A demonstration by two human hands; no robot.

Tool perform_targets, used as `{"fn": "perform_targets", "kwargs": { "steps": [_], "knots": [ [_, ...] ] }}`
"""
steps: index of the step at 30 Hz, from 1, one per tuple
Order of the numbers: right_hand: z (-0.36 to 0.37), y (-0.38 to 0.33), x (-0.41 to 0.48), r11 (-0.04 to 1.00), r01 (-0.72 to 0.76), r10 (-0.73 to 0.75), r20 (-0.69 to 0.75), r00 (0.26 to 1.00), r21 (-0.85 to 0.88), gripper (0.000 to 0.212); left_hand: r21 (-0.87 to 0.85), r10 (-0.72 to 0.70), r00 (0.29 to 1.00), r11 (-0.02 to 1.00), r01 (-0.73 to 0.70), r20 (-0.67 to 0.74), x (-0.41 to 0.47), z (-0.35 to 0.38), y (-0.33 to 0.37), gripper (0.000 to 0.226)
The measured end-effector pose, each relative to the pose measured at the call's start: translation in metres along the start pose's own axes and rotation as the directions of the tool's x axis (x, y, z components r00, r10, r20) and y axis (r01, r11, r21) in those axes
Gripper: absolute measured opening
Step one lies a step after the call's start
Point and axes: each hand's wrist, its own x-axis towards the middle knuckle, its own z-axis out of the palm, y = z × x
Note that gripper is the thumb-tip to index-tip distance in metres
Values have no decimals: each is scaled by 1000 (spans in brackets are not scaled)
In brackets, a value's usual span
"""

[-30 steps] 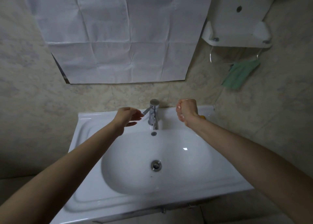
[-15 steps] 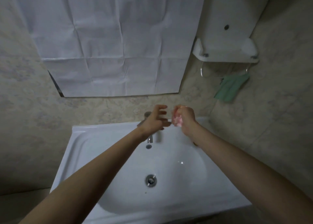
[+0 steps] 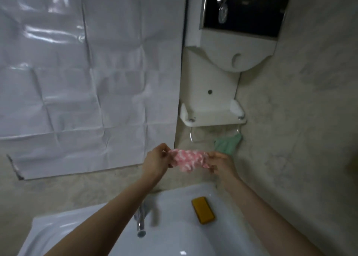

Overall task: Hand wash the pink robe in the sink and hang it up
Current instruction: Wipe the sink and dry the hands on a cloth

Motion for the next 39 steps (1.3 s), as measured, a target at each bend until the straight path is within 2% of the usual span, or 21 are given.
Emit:
{"fn": "perform_targets", "kwargs": {
  "steps": [1, 3, 5, 7, 9, 10, 12, 14, 15, 16, 18, 19, 21, 23, 26, 28, 30, 31, 33, 36, 39],
  "knots": [
    [-7, -3, 1, 1000, 18, -19, 11, 1000, 8, 17, -6, 5, 1000, 1000, -5, -24, 3, 2, 5, 25],
    [-19, -8, 4, 999, 26, -24, 58, 998, -34, 16, -243, -28, 1000, 970, 25, -12, 6, 6, 18, 23],
    [-31, -14, 5, 978, -33, 66, 154, 986, -205, 13, -428, -37, 998, 902, 55, 50, 9, 9, 33, 20],
    [-39, -23, 7, 928, -13, 114, 249, 962, -372, 10, -408, 51, 983, 913, 25, 175, 12, 10, 47, 16],
    [-38, -35, 10, 949, 121, -10, 355, 935, -291, 36, -182, 201, 927, 972, -149, 315, 18, 13, 57, 22],
    [-34, -39, 13, 956, 169, -60, 406, 912, -239, 51, -16, 260, 890, 962, -274, 375, 22, 16, 61, 28],
    [-21, -44, 15, 960, 187, -70, 470, 880, -207, 61, 358, 337, 851, 798, -485, 403, 30, 23, 69, 27],
    [-15, -41, 20, 943, 211, -83, 432, 898, -257, 38, 565, 430, 838, 619, -545, 336, 35, 23, 78, 20],
    [-14, -41, 21, 928, 235, -113, 383, 917, -290, 24, 581, 445, 842, 614, -534, 304, 38, 20, 80, 20],
    [-17, -42, 22, 916, 260, -148, 346, 927, -305, 17, 519, 406, 865, 693, -501, 294, 41, 17, 81, 23],
    [-23, -47, 24, 917, 276, -180, 320, 930, -287, 16, 242, 261, 883, 896, -372, 390, 42, 10, 82, 31],
    [-27, -50, 26, 918, 272, -174, 322, 931, -289, 14, 141, 211, 864, 942, -305, 458, 41, 8, 83, 34],
    [-37, -55, 32, 923, 238, -131, 334, 933, -301, 11, 81, 162, 843, 968, -235, 513, 40, 5, 80, 30],
    [-48, -59, 39, 920, 214, -88, 358, 929, -329, 11, 7, 142, 870, 986, -165, 472, 42, 5, 76, 22],
    [-64, -61, 51, 877, 209, -44, 359, 932, -433, 26, -110, 80, 916, 993, -40, 392, 47, 7, 69, 24],
    [-71, -59, 60, 765, 285, -109, 320, 941, -578, 19, -123, 28, 924, 992, 21, 382, 47, 11, 63, 22],
    [-78, -50, 70, 591, 334, -170, 291, 941, -734, 28, -123, -47, 918, 987, 103, 393, 45, 15, 53, 26],
    [-81, -43, 73, 568, 317, -151, 283, 947, -760, 31, -116, -82, 913, 983, 140, 400, 43, 18, 47, 30],
    [-86, -30, 73, 628, 286, -97, 292, 951, -723, 28, -117, -105, 911, 979, 164, 399, 40, 23, 35, 27],
    [-91, -22, 65, 801, 197, -49, 266, 963, -566, 19, -232, -112, 933, 952, 199, 343, 35, 29, 23, 9],
    [-88, -20, 60, 834, 136, -58, 160, 985, -534, 23, -221, -88, 959, 964, 150, 269, 33, 34, 19, 16]
  ]
}}
